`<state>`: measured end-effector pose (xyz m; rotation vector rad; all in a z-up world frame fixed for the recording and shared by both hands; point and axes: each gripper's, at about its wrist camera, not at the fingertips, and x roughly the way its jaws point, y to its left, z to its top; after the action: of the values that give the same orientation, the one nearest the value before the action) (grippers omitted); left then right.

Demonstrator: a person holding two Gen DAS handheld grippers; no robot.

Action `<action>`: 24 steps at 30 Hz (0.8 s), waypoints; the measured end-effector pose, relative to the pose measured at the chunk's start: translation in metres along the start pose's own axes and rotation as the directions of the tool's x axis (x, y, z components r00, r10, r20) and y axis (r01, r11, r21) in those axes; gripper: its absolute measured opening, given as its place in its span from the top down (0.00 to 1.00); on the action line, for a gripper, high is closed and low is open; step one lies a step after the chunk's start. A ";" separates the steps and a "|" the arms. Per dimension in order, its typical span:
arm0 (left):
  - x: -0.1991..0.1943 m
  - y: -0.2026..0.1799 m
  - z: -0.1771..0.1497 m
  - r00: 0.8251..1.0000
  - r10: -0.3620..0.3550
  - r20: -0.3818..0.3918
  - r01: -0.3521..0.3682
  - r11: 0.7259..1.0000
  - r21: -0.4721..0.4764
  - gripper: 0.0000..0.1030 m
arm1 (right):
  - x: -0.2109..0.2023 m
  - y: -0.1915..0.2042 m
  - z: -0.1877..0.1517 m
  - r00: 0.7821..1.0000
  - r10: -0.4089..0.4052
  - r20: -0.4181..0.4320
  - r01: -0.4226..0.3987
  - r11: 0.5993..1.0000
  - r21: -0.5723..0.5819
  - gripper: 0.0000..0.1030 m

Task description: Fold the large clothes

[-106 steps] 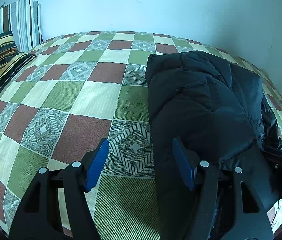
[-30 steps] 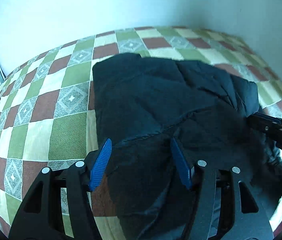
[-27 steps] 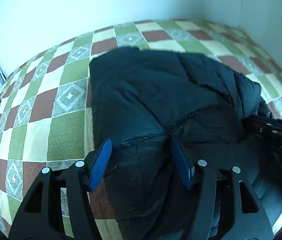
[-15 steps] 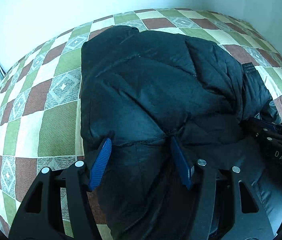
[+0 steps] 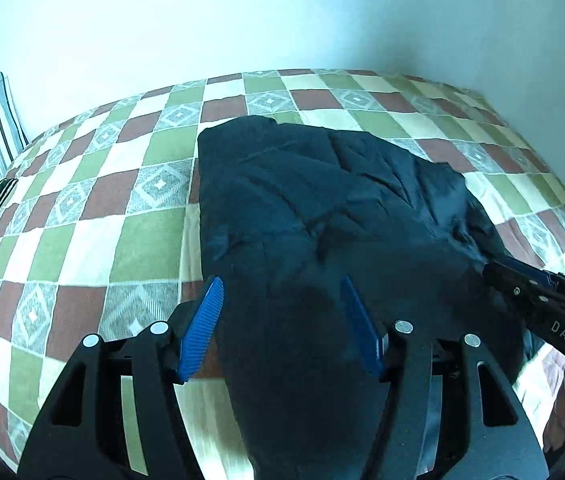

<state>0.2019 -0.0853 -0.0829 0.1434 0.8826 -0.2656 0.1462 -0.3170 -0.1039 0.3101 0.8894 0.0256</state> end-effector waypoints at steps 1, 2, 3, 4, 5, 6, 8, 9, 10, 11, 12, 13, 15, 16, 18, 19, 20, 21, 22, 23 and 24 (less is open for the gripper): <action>0.001 -0.001 -0.005 1.000 -0.003 -0.009 0.003 1.000 0.002 0.41 | -0.001 0.000 -0.007 1.000 -0.008 -0.007 0.008 1.000 -0.005 0.71; 0.005 -0.003 -0.011 1.000 -0.010 -0.028 0.010 1.000 0.007 0.41 | 0.002 -0.002 -0.010 1.000 -0.014 -0.018 0.014 1.000 -0.008 0.71; 0.012 -0.005 -0.017 0.999 -0.013 -0.046 0.014 1.000 0.012 0.40 | 0.007 -0.003 -0.015 0.999 -0.015 -0.034 0.015 1.000 -0.011 0.71; 0.018 -0.006 -0.022 0.998 -0.011 -0.054 0.011 1.000 0.011 0.40 | 0.012 -0.004 -0.018 0.999 -0.018 -0.045 0.017 1.000 -0.013 0.70; 0.022 -0.006 -0.025 0.998 -0.010 -0.057 0.011 1.000 0.009 0.40 | 0.021 -0.004 -0.023 0.997 -0.030 -0.064 0.028 0.999 -0.020 0.70; 0.026 -0.007 -0.028 0.998 -0.011 -0.056 0.011 1.000 0.007 0.40 | 0.026 -0.005 -0.025 0.997 -0.037 -0.072 0.035 0.999 -0.026 0.70; 0.033 -0.011 -0.032 0.999 0.012 -0.048 -0.010 1.000 0.027 0.38 | 0.034 -0.006 -0.029 0.996 -0.038 -0.077 0.037 0.999 -0.024 0.69; 0.036 -0.011 -0.034 0.999 0.012 -0.049 -0.011 0.999 0.031 0.38 | 0.038 -0.009 -0.031 0.996 -0.034 -0.079 0.033 0.999 -0.015 0.69; 0.039 -0.010 -0.036 0.999 0.011 -0.052 -0.009 1.000 0.030 0.37 | 0.039 -0.010 -0.033 0.996 -0.030 -0.081 0.029 1.000 -0.007 0.70; 0.043 -0.008 -0.038 0.998 0.006 -0.056 -0.005 1.000 0.023 0.37 | 0.042 -0.013 -0.035 0.996 -0.021 -0.081 0.021 1.000 0.002 0.70; 0.047 -0.007 -0.040 0.998 0.000 -0.056 0.001 1.000 0.017 0.36 | 0.044 -0.014 -0.035 0.997 -0.016 -0.080 0.016 1.000 0.008 0.70; 0.049 -0.006 -0.041 0.999 -0.002 -0.054 0.003 1.000 0.019 0.35 | 0.045 -0.014 -0.036 0.997 -0.014 -0.077 0.015 1.000 0.011 0.70; 0.049 -0.005 -0.042 0.999 -0.006 -0.048 0.006 1.000 0.012 0.35 | 0.045 -0.012 -0.037 0.997 -0.024 -0.067 0.025 1.000 0.008 0.70; 0.049 -0.004 -0.041 0.999 -0.004 -0.043 0.005 1.000 0.011 0.35 | 0.044 -0.010 -0.037 0.998 -0.032 -0.061 0.033 0.999 0.008 0.70; 0.043 -0.004 -0.041 1.000 -0.004 -0.023 0.004 1.000 0.000 0.35 | 0.040 -0.006 -0.037 0.998 -0.049 -0.044 0.049 0.999 0.001 0.69; 0.040 -0.004 -0.041 1.000 -0.004 -0.010 0.004 1.000 -0.011 0.34 | 0.036 -0.004 -0.037 0.998 -0.056 -0.033 0.056 0.998 0.000 0.68; 0.035 -0.001 -0.040 1.000 -0.009 0.002 0.009 0.999 -0.033 0.33 | 0.035 -0.003 -0.037 0.998 -0.060 -0.023 0.060 0.998 -0.001 0.68; 0.033 0.001 -0.040 1.000 -0.007 0.007 0.008 0.999 -0.049 0.29 | 0.031 -0.003 -0.036 0.998 -0.065 -0.012 0.065 0.998 -0.002 0.67; 0.030 0.003 -0.040 1.000 -0.010 0.008 0.010 0.998 -0.066 0.27 | 0.027 -0.001 -0.036 0.998 -0.070 -0.001 0.070 0.998 -0.005 0.67; 0.028 0.004 -0.040 1.000 -0.012 0.008 0.012 0.997 -0.075 0.26 | 0.022 0.001 -0.037 0.997 -0.073 0.007 0.073 0.997 -0.006 0.65; 0.023 0.006 -0.040 1.000 -0.012 0.009 0.013 0.996 -0.087 0.24 | 0.017 0.002 -0.037 0.997 -0.072 0.019 0.072 0.997 -0.007 0.63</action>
<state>0.1883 -0.0743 -0.1258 0.0562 0.8855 -0.2389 0.1290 -0.3027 -0.1378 0.2706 0.8815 -0.0403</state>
